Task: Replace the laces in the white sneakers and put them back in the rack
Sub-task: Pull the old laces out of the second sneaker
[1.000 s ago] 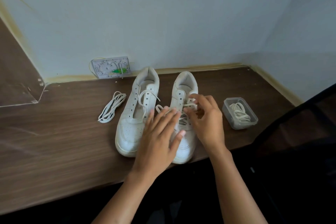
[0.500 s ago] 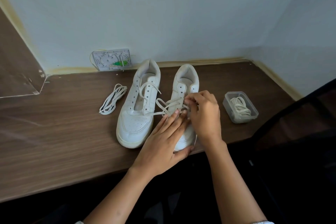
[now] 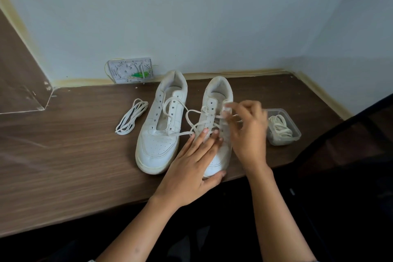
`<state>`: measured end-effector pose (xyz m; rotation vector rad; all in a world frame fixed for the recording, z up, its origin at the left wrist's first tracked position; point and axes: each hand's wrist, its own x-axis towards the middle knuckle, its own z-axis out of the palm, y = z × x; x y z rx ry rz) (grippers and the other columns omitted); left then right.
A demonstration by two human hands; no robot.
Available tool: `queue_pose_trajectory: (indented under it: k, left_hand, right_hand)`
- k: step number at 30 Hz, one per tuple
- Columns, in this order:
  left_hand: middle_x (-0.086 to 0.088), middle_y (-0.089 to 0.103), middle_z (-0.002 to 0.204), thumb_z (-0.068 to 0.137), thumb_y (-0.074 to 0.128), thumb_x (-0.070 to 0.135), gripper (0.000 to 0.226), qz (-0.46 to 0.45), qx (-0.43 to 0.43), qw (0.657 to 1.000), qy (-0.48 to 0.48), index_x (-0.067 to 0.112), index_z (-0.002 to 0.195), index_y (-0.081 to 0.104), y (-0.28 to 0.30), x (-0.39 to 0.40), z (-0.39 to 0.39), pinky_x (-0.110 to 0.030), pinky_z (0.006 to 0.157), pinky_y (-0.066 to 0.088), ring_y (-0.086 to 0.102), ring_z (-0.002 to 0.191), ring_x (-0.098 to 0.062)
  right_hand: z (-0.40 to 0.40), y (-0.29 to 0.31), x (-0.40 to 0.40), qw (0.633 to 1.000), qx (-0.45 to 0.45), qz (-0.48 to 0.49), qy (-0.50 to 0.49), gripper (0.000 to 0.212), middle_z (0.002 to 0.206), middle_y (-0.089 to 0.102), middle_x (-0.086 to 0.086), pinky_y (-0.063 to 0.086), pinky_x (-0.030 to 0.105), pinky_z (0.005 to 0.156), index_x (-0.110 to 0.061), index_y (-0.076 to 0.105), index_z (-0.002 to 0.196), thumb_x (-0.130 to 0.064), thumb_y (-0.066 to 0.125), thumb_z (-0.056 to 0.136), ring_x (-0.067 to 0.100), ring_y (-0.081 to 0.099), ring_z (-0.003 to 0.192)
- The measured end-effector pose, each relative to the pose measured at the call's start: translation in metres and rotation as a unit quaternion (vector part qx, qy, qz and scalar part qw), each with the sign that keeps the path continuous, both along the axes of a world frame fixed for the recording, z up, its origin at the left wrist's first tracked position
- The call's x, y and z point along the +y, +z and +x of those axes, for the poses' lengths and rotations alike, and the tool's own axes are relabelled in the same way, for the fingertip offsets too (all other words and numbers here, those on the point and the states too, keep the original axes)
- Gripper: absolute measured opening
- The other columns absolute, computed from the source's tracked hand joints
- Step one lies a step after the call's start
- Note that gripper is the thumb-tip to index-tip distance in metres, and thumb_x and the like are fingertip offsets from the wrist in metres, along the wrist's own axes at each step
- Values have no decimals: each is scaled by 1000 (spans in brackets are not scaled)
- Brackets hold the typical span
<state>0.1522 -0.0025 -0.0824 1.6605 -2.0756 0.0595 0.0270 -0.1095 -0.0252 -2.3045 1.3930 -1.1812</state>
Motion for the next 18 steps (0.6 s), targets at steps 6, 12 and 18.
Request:
queue_pose_trajectory:
  k: [6,12,18]
  left_hand:
    - [2,24,161,98,44,52,66,-4,20,1000,-2,13,150,35,0,-1,-2,-42,120,23,4,151,-15]
    - [4,14,163,98,41,56,69,2,-3,1000,4,16,153,29,1,0,-2,-37,122,15,0,151,-13]
    - [4,5,165,99,37,57,72,11,2,1000,0,16,156,19,0,0,-3,-36,123,10,-4,151,-14]
  right_hand:
    - [13,-8,3,999,38,4,11,8,97,64,4,35,35,83,-14,69,97,-14,63,92,25,56,93]
    - [-7,5,-4,977,-177,-23,-119,23,101,43,1,41,31,86,-9,55,95,10,45,88,16,47,89]
    - [-27,6,-9,947,-255,-8,-197,10,114,39,0,39,11,86,-11,56,106,-11,58,96,21,53,102]
